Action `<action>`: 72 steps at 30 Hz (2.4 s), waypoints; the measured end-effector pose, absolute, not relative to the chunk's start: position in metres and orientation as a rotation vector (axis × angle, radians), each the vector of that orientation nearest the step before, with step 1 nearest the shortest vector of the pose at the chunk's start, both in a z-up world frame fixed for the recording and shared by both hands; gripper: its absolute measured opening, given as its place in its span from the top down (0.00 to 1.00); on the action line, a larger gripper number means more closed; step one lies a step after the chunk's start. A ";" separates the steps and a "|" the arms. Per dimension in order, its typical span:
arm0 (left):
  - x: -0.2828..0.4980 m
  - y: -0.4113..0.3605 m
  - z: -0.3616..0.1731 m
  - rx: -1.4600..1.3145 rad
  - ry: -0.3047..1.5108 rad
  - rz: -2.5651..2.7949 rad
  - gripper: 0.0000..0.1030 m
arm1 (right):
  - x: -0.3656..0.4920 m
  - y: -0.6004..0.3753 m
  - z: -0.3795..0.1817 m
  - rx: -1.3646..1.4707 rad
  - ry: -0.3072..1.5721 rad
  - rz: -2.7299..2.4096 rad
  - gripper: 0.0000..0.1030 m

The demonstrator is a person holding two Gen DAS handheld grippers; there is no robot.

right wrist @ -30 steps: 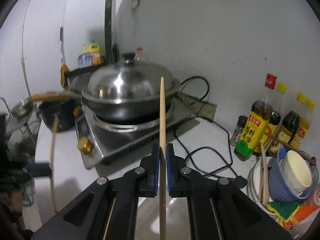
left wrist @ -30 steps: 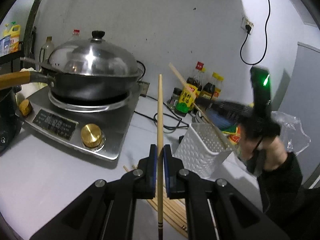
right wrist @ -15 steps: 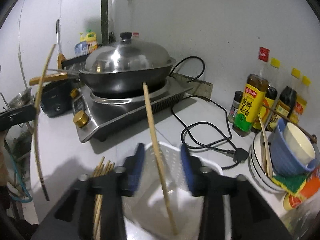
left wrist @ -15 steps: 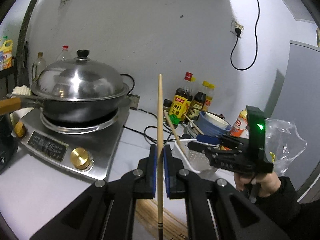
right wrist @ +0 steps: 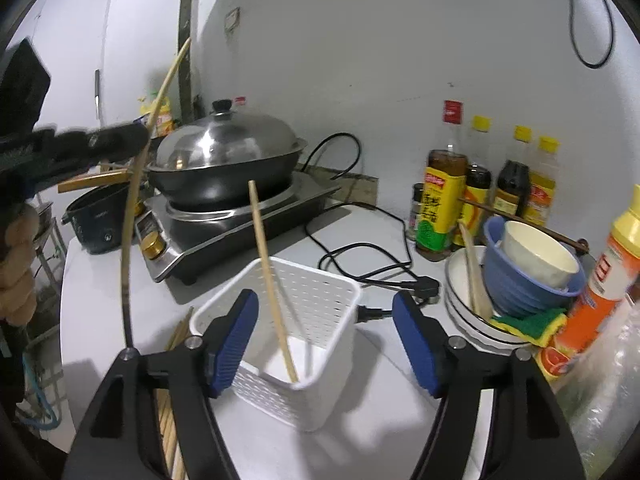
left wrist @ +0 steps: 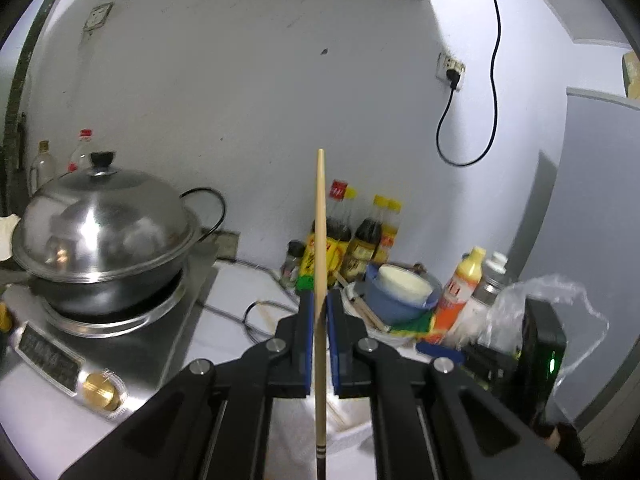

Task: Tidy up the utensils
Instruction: 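Carry the chopstick in the right tool to the white basket and release it, then lower the left tool's chopstick into the white basket and open the left tool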

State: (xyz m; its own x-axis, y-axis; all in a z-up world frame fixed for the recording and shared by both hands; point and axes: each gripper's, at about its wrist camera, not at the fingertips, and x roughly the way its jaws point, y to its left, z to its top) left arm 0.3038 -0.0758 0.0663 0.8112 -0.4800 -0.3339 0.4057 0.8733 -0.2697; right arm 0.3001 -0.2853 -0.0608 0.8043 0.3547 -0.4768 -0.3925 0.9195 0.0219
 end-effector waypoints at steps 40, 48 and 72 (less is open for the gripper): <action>0.336 -0.135 -0.028 -0.239 0.665 -0.357 0.55 | 0.288 -0.330 -0.060 -0.046 0.486 0.272 0.34; 0.314 -0.119 -0.019 -0.240 0.647 -0.365 0.54 | 0.273 -0.319 -0.052 -0.052 0.484 0.279 0.34; 0.231 -0.042 -0.009 -0.221 0.559 -0.301 0.47 | 0.221 -0.258 -0.027 -0.132 0.459 0.311 0.34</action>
